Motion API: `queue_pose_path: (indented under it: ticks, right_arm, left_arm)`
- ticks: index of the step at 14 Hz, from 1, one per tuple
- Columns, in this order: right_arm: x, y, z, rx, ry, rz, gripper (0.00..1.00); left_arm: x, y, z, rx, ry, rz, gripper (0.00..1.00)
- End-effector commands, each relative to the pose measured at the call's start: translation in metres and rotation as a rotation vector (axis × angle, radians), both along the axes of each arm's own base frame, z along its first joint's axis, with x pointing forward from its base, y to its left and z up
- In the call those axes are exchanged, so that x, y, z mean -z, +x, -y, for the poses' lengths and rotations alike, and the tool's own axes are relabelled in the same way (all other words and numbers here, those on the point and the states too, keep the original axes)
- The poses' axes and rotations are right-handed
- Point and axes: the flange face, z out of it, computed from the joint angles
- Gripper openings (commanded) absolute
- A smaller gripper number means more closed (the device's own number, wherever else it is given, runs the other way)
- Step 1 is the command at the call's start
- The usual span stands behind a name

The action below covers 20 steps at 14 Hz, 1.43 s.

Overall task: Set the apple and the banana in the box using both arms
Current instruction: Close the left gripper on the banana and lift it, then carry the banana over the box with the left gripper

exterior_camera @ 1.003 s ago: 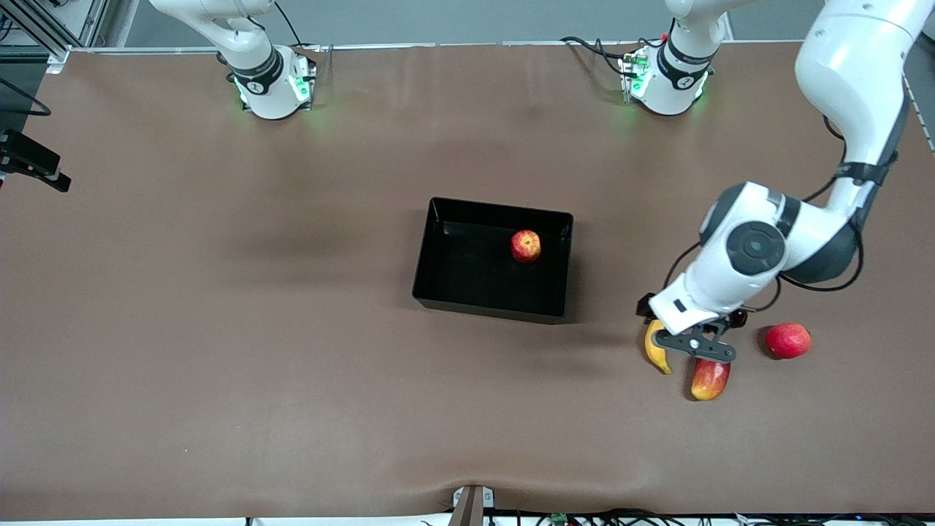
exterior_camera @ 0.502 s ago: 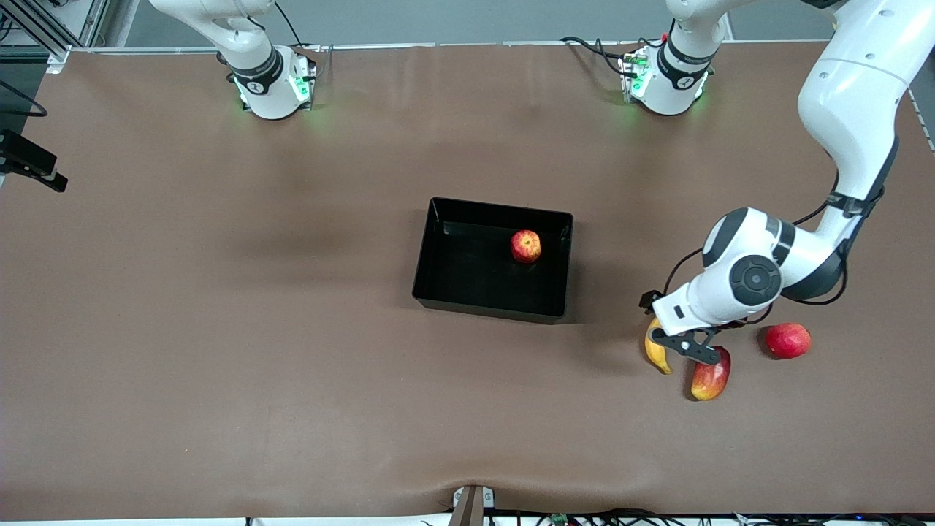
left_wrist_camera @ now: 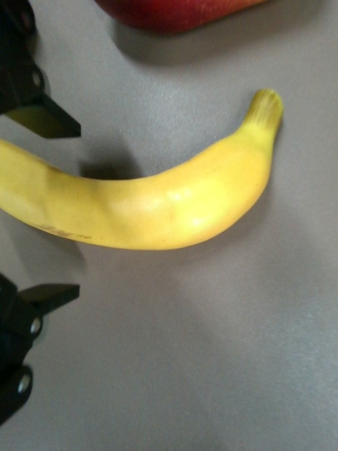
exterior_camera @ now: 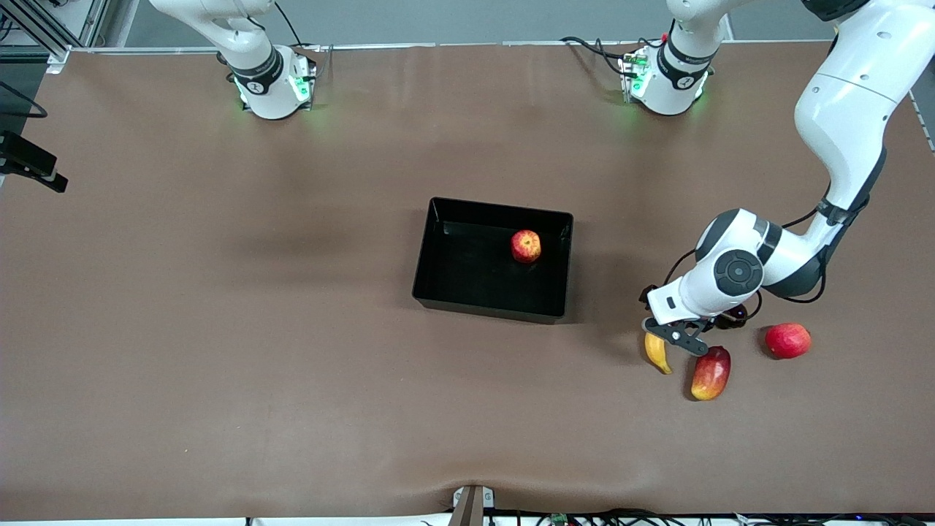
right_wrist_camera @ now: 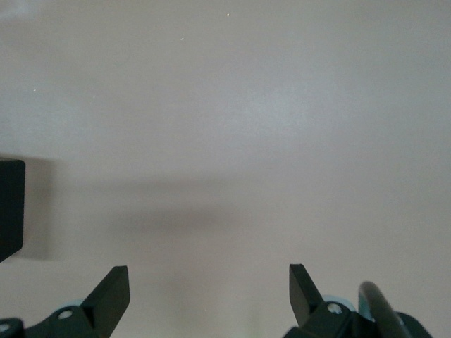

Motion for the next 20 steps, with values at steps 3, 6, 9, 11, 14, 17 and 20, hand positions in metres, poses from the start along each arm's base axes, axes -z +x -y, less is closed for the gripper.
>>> queue_pose_path:
  ticks: [3, 6, 9, 11, 14, 17, 20]
  right_arm:
    - [0.0, -0.002, 0.01, 0.028, 0.012, -0.007, 1.0]
    - [0.0, -0.002, 0.009, 0.027, 0.012, -0.007, 1.0]
    - [0.0, -0.002, 0.009, 0.027, 0.012, -0.007, 1.0]
    - [0.0, -0.002, 0.009, 0.027, 0.012, -0.007, 1.0]
    - [0.0, -0.002, 0.011, 0.03, 0.012, -0.007, 1.0]
    - [0.0, -0.002, 0.011, 0.03, 0.012, -0.007, 1.0]
    - [0.0, -0.002, 0.012, 0.031, 0.012, -0.009, 1.0]
  left_arm:
    - [-0.005, 0.003, 0.0, 0.041, 0.002, 0.027, 0.26]
    - [-0.025, 0.008, 0.007, 0.101, 0.004, 0.058, 0.05]
    - [-0.076, 0.005, 0.043, 0.141, -0.004, 0.103, 0.03]
    - [-0.106, 0.002, 0.077, 0.168, -0.025, 0.124, 0.0]
    - [-0.144, -0.003, 0.12, 0.089, -0.102, 0.092, 0.0]
    - [-0.156, -0.029, 0.184, -0.024, -0.128, 0.094, 0.0]
    - [-0.165, -0.058, 0.254, -0.119, -0.152, 0.103, 0.0]
